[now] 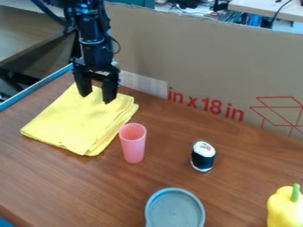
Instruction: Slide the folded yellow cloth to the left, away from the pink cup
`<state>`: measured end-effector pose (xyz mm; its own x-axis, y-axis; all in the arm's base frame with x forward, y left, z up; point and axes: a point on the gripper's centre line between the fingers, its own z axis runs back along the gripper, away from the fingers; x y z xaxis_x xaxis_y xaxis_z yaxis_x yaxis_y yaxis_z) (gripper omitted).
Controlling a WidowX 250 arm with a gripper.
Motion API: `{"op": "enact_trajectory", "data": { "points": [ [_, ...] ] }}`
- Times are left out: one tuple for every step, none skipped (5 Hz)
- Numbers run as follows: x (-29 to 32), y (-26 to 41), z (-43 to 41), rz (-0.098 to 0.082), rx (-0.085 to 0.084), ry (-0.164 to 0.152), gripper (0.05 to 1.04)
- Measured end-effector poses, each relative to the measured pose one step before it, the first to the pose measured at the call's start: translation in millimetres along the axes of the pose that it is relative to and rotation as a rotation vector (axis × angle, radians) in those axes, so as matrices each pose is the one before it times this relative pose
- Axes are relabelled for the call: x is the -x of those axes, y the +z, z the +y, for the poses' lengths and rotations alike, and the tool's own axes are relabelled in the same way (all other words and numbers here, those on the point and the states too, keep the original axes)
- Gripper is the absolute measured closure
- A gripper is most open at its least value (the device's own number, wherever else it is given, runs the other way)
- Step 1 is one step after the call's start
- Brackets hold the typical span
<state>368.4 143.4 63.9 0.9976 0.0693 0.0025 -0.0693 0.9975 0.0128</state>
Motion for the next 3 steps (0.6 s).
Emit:
{"op": "enact_trajectory", "data": {
  "points": [
    [-1.91,-6.81,9.64,-0.0167,-0.0183,0.0344,0.083],
    [8.43,-22.55,3.1,0.0355,-0.0321,-0.0103,0.083],
    [4.66,-9.3,-1.1,-0.0137,-0.002,-0.0061,0.083]
  ]
}}
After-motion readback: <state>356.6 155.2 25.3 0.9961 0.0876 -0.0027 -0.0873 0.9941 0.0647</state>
